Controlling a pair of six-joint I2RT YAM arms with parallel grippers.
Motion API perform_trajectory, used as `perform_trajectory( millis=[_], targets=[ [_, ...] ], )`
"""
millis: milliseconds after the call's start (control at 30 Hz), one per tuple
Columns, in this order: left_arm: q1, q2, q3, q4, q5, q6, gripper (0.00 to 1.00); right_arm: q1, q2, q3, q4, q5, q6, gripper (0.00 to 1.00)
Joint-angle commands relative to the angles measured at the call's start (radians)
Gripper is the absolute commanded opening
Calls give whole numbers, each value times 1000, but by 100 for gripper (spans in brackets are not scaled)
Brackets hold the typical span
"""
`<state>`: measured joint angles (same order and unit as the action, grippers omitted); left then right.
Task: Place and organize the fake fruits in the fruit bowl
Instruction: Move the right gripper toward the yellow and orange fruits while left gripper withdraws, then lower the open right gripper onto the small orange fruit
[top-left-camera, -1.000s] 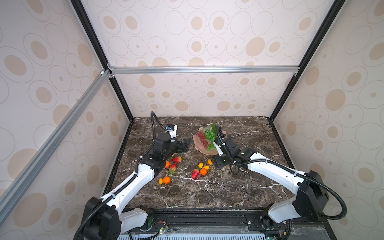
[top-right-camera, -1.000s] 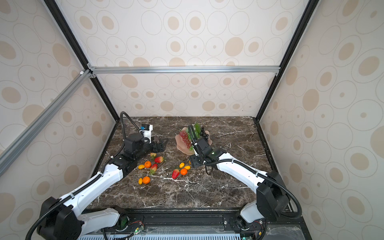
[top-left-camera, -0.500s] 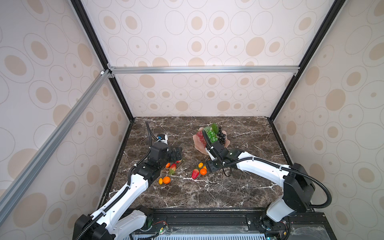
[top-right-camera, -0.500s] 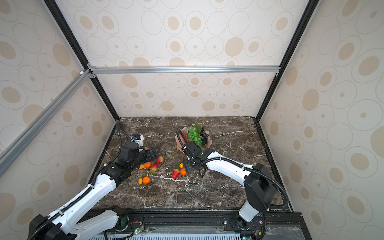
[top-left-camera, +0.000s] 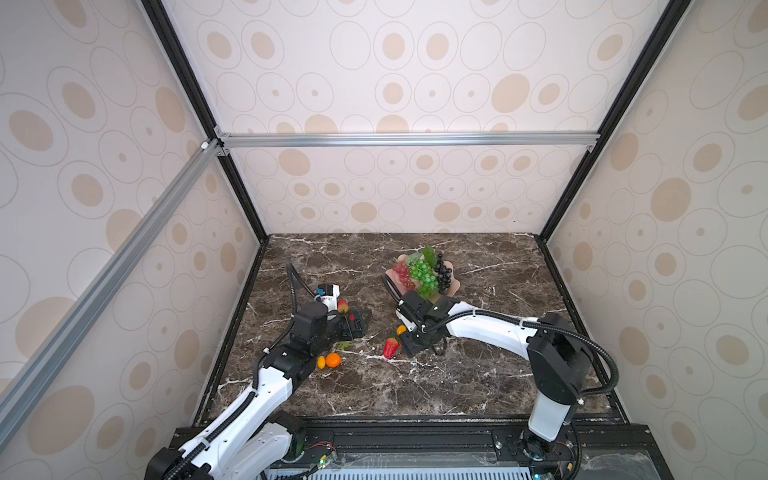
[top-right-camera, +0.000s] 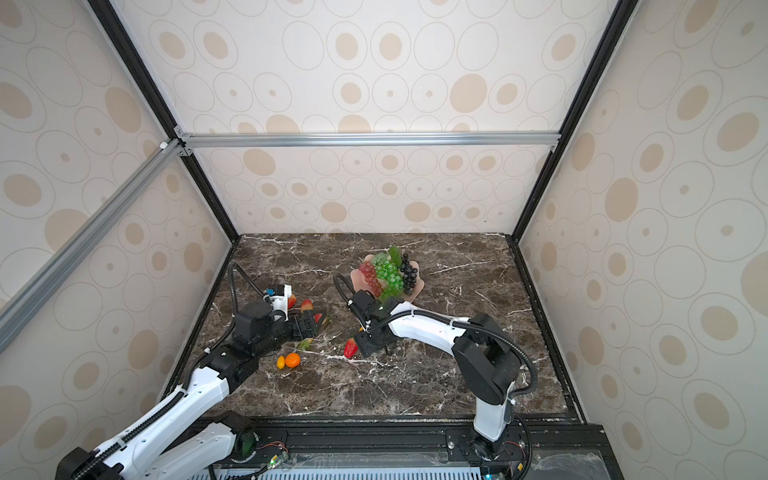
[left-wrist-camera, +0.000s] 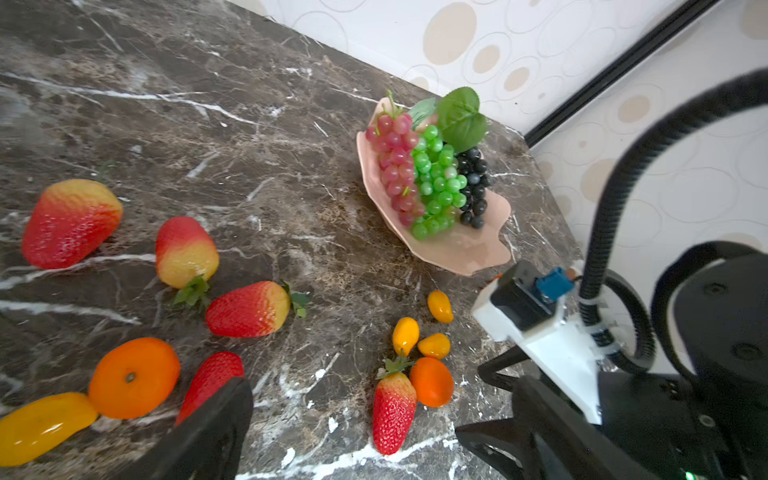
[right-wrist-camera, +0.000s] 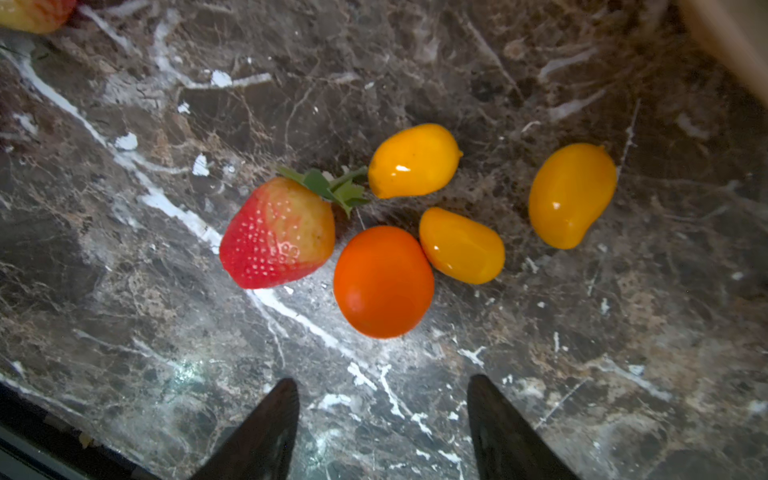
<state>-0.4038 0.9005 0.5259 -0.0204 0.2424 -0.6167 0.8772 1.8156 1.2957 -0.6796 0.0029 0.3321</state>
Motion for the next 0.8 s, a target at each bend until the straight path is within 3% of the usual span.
perform_trajectory(
  millis=[0,767],
  targets=[
    [7,-11,-16,60,69,-17,98,11,34,41,-49,26,13,65],
    [17,-58,-37,50,28,-8,98,12,189,159,-86,47,17,58]
  ],
)
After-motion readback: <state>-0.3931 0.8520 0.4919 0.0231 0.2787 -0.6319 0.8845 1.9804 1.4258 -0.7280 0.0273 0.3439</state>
